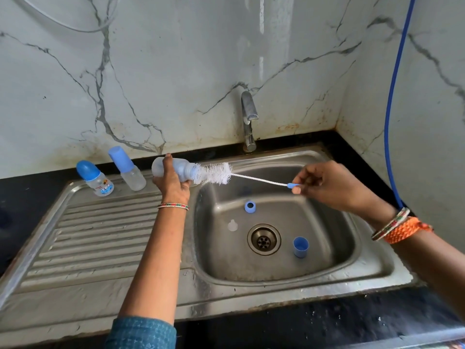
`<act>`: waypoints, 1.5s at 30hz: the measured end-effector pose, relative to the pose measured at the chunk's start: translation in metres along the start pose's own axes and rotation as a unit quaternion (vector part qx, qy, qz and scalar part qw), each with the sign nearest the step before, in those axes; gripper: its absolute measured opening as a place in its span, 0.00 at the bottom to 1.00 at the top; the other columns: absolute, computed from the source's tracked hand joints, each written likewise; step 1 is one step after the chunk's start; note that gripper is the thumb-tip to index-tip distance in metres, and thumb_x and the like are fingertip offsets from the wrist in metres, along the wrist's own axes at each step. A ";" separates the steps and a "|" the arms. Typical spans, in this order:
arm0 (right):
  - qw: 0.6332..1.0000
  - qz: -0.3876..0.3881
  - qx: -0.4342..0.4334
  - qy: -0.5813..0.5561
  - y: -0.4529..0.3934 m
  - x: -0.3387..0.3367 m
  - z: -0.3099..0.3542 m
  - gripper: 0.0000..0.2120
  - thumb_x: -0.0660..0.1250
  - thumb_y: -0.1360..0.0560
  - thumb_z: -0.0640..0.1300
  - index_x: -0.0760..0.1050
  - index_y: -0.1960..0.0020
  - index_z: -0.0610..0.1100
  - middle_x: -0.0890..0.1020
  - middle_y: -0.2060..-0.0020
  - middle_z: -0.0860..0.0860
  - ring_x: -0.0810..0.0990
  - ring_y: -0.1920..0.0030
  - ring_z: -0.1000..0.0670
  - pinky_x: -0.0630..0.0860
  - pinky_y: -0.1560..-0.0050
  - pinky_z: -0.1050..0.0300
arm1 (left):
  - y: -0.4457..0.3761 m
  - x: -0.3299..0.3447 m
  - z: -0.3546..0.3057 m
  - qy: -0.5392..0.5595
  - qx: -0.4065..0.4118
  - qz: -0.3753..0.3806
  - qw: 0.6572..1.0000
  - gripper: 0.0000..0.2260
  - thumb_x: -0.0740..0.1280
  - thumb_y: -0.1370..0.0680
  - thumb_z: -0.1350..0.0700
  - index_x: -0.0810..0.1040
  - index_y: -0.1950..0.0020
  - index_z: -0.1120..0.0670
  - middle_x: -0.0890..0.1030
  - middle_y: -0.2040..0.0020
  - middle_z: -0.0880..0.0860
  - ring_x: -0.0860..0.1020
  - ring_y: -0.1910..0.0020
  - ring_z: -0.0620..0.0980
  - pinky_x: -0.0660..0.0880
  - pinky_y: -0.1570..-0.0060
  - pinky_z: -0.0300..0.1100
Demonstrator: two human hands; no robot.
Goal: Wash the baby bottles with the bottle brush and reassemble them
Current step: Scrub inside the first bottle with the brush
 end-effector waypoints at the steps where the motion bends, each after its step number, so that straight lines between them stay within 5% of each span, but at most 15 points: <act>1: 0.996 -0.045 -0.029 0.077 0.002 -0.006 0.006 0.04 0.74 0.30 0.47 0.81 0.58 0.48 0.82 0.64 0.53 0.80 0.60 0.51 0.75 0.58 0.54 | -0.001 -0.001 0.002 -0.004 -0.006 -0.002 1.000 0.25 0.71 0.26 0.56 0.64 0.33 0.59 0.75 0.41 0.58 0.79 0.48 0.55 0.79 0.68 0.48; 5: 0.900 -0.271 -0.184 0.288 0.023 -0.027 0.043 0.06 0.72 0.32 0.36 0.76 0.59 0.43 0.80 0.62 0.49 0.76 0.60 0.43 0.68 0.57 0.51 | -0.002 0.008 0.013 -0.018 -0.062 0.037 0.997 0.28 0.72 0.27 0.52 0.64 0.32 0.60 0.74 0.37 0.62 0.79 0.45 0.58 0.79 0.70 0.50; 8: 0.859 -0.315 -0.232 0.329 0.032 -0.027 0.053 0.02 0.69 0.30 0.36 0.77 0.58 0.41 0.79 0.63 0.46 0.76 0.62 0.41 0.71 0.60 0.50 | -0.004 0.010 0.015 -0.025 -0.070 0.043 0.996 0.29 0.72 0.27 0.51 0.65 0.32 0.60 0.75 0.37 0.62 0.79 0.45 0.58 0.79 0.71 0.51; 10: 0.900 -0.261 -0.173 0.303 0.022 -0.026 0.044 0.01 0.69 0.28 0.39 0.78 0.59 0.43 0.79 0.65 0.49 0.77 0.63 0.43 0.72 0.61 0.52 | -0.005 0.009 0.015 -0.033 -0.066 0.045 0.996 0.30 0.72 0.28 0.51 0.64 0.31 0.59 0.74 0.36 0.61 0.78 0.44 0.58 0.79 0.71 0.50; 12: 0.986 -0.057 -0.031 0.154 0.003 -0.010 0.012 0.07 0.68 0.25 0.44 0.79 0.61 0.45 0.78 0.70 0.52 0.75 0.67 0.48 0.73 0.64 0.55 | -0.006 0.008 0.013 -0.047 -0.059 0.047 0.996 0.30 0.71 0.27 0.50 0.64 0.31 0.58 0.74 0.37 0.60 0.77 0.43 0.58 0.79 0.71 0.49; 14: 0.992 0.106 0.068 -0.030 0.003 0.013 -0.008 0.13 0.65 0.22 0.44 0.81 0.62 0.40 0.76 0.74 0.50 0.71 0.73 0.51 0.70 0.68 0.60 | -0.006 0.010 0.015 -0.047 -0.072 0.063 0.994 0.29 0.71 0.27 0.50 0.65 0.31 0.59 0.75 0.40 0.60 0.78 0.46 0.56 0.80 0.70 0.48; 18: 0.991 -0.044 0.019 0.121 -0.004 -0.011 -0.003 0.05 0.69 0.25 0.48 0.80 0.59 0.48 0.82 0.63 0.53 0.79 0.61 0.51 0.75 0.58 0.55 | -0.002 0.011 0.021 -0.017 -0.101 0.078 0.992 0.24 0.70 0.26 0.52 0.67 0.35 0.59 0.75 0.45 0.59 0.79 0.52 0.55 0.80 0.70 0.48; 22: 0.932 -0.227 -0.109 0.260 0.007 -0.027 0.033 0.04 0.69 0.28 0.40 0.77 0.56 0.48 0.82 0.59 0.52 0.78 0.55 0.46 0.68 0.52 0.52 | 0.002 0.010 0.026 -0.009 -0.112 0.076 0.991 0.23 0.70 0.26 0.53 0.66 0.36 0.59 0.76 0.49 0.59 0.79 0.51 0.56 0.80 0.70 0.50; 28: 0.995 0.074 0.067 -0.008 -0.007 0.008 -0.005 0.13 0.63 0.21 0.47 0.82 0.61 0.46 0.74 0.74 0.54 0.69 0.74 0.55 0.67 0.72 0.63 | -0.002 0.009 0.027 0.002 -0.119 0.100 0.988 0.22 0.68 0.25 0.51 0.69 0.34 0.56 0.75 0.53 0.57 0.78 0.56 0.54 0.81 0.62 0.50; 32: 0.960 -0.121 -0.054 0.246 -0.003 -0.020 0.014 0.02 0.68 0.26 0.45 0.80 0.55 0.51 0.81 0.60 0.55 0.79 0.57 0.50 0.72 0.55 0.54 | -0.004 0.001 0.038 -0.036 -0.175 0.115 0.977 0.27 0.69 0.29 0.40 0.69 0.39 0.57 0.74 0.45 0.60 0.76 0.46 0.58 0.75 0.43 0.56; 36: 0.874 -0.254 -0.212 0.355 0.014 -0.017 0.042 0.07 0.71 0.32 0.36 0.79 0.57 0.45 0.81 0.60 0.49 0.79 0.58 0.42 0.70 0.58 0.52 | -0.004 -0.003 0.036 -0.014 -0.188 0.094 0.977 0.27 0.71 0.29 0.43 0.69 0.36 0.57 0.76 0.45 0.61 0.77 0.48 0.59 0.77 0.48 0.56; 38: 0.906 -0.220 -0.165 0.323 0.009 -0.012 0.038 0.04 0.69 0.29 0.38 0.80 0.57 0.45 0.82 0.61 0.49 0.79 0.60 0.43 0.72 0.60 0.53 | -0.001 0.000 0.034 -0.010 -0.175 0.102 0.979 0.21 0.69 0.26 0.47 0.71 0.40 0.58 0.77 0.49 0.59 0.79 0.53 0.55 0.78 0.57 0.52; 40: 0.987 -0.055 -0.021 0.148 -0.003 -0.001 0.013 0.07 0.66 0.24 0.42 0.82 0.57 0.45 0.82 0.64 0.48 0.77 0.67 0.52 0.72 0.67 0.61 | 0.001 0.002 0.033 -0.013 -0.161 0.109 0.981 0.18 0.68 0.25 0.47 0.72 0.43 0.58 0.77 0.53 0.57 0.79 0.56 0.53 0.80 0.65 0.47; 42: 0.988 0.104 0.089 -0.073 -0.001 0.021 -0.005 0.11 0.64 0.22 0.42 0.82 0.59 0.42 0.81 0.68 0.48 0.71 0.76 0.59 0.66 0.75 0.66 | 0.000 0.002 0.029 -0.009 -0.148 0.119 0.982 0.17 0.68 0.25 0.47 0.72 0.46 0.58 0.76 0.53 0.57 0.78 0.55 0.52 0.81 0.64 0.46; 45: 0.998 0.018 0.025 0.057 -0.005 0.005 -0.003 0.07 0.67 0.23 0.43 0.81 0.57 0.44 0.81 0.65 0.53 0.76 0.68 0.58 0.71 0.66 0.62 | -0.001 0.003 0.028 -0.009 -0.141 0.134 0.981 0.15 0.67 0.24 0.48 0.71 0.48 0.58 0.76 0.51 0.57 0.78 0.52 0.53 0.78 0.47 0.50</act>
Point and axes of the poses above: each hand's wrist, its own y-axis away from the middle knuckle, its own x-axis out of the palm, z = x × y, the point moved 9 cm from there along -y, towards the middle knuckle
